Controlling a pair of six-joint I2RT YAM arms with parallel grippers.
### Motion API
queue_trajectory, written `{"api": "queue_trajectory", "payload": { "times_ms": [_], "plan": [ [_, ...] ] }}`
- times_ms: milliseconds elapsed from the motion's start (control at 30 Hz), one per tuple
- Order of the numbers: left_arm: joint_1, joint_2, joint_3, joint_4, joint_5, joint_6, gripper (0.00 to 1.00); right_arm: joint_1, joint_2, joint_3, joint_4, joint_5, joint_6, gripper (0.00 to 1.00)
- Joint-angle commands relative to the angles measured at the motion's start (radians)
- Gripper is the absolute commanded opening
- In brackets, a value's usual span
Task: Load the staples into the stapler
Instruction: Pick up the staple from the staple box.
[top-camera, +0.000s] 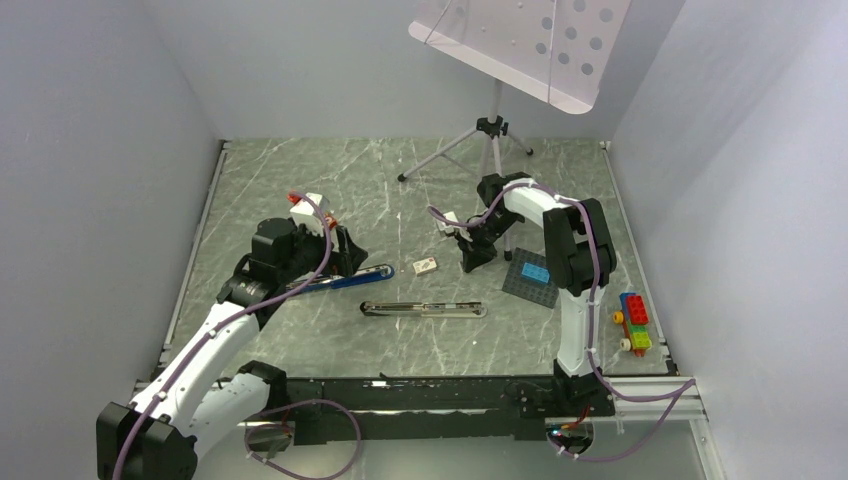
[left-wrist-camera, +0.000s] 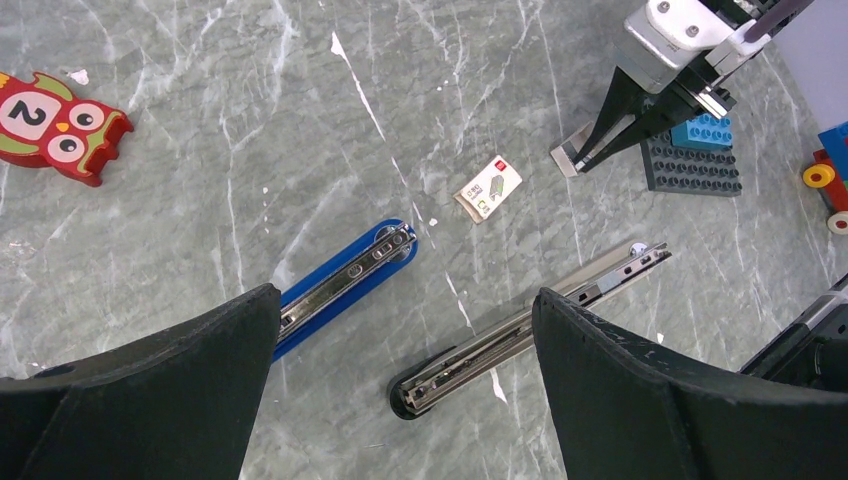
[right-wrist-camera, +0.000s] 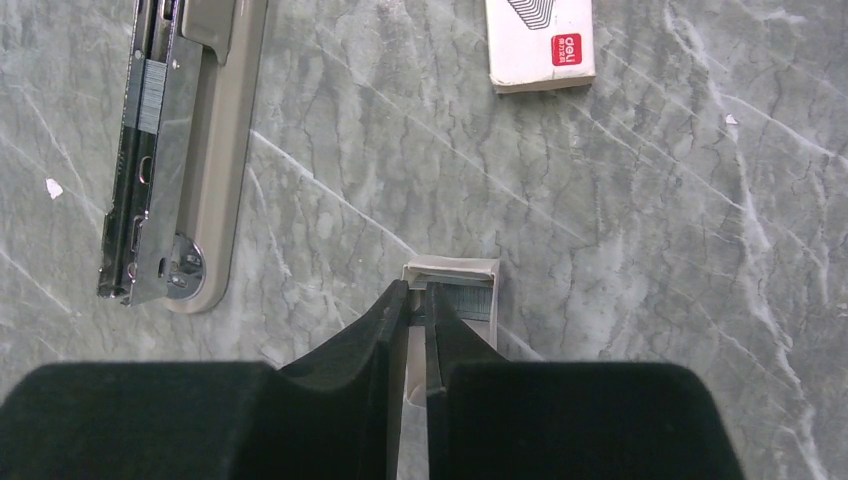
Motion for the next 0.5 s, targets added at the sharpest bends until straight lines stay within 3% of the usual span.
{"api": "queue_trajectory", "payload": {
  "times_ms": [0,467],
  "plan": [
    [0.004,-0.012,0.008,0.023,0.002,-0.007,0.99,-0.016,-0.015,-0.017,0.028,-0.01,0.009,0.12],
    [0.005,-0.01,0.013,0.035,0.031,-0.001,0.99,-0.064,-0.081,-0.006,0.021,-0.085,0.092,0.1]
  ]
}}
